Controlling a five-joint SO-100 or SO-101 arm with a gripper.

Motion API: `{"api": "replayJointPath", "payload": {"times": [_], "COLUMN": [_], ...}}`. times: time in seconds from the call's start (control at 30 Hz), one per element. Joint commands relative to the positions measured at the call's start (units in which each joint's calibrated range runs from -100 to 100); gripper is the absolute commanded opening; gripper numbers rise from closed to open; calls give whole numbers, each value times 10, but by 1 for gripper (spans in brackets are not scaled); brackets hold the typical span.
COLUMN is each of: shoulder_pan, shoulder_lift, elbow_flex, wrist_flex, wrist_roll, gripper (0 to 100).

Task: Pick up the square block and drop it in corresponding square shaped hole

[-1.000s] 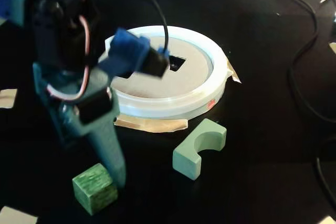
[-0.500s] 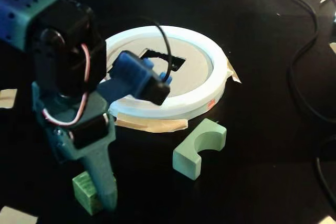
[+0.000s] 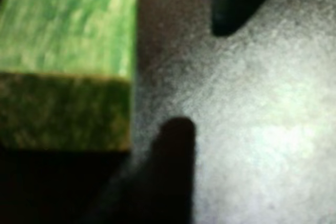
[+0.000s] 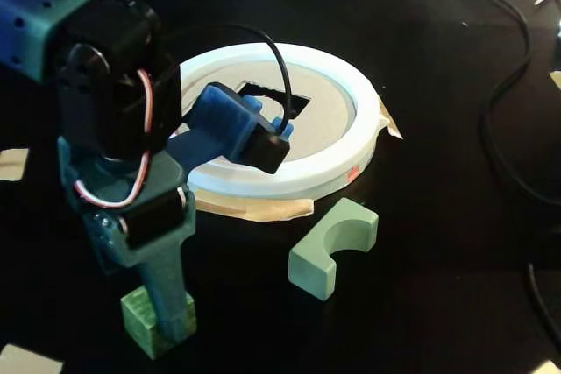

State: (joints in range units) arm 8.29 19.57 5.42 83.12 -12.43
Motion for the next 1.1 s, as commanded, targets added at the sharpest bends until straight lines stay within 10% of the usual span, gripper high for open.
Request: {"api": "replayJointPath", "payload": {"times": [0.0,1.07], "shoulder_pan": [-6,-44], "shoulder_lift": [-2,28], "elbow_flex": [-42,-42], "wrist_flex": [6,-24], "wrist_roll": [0,-3], "gripper": [64,41]}}
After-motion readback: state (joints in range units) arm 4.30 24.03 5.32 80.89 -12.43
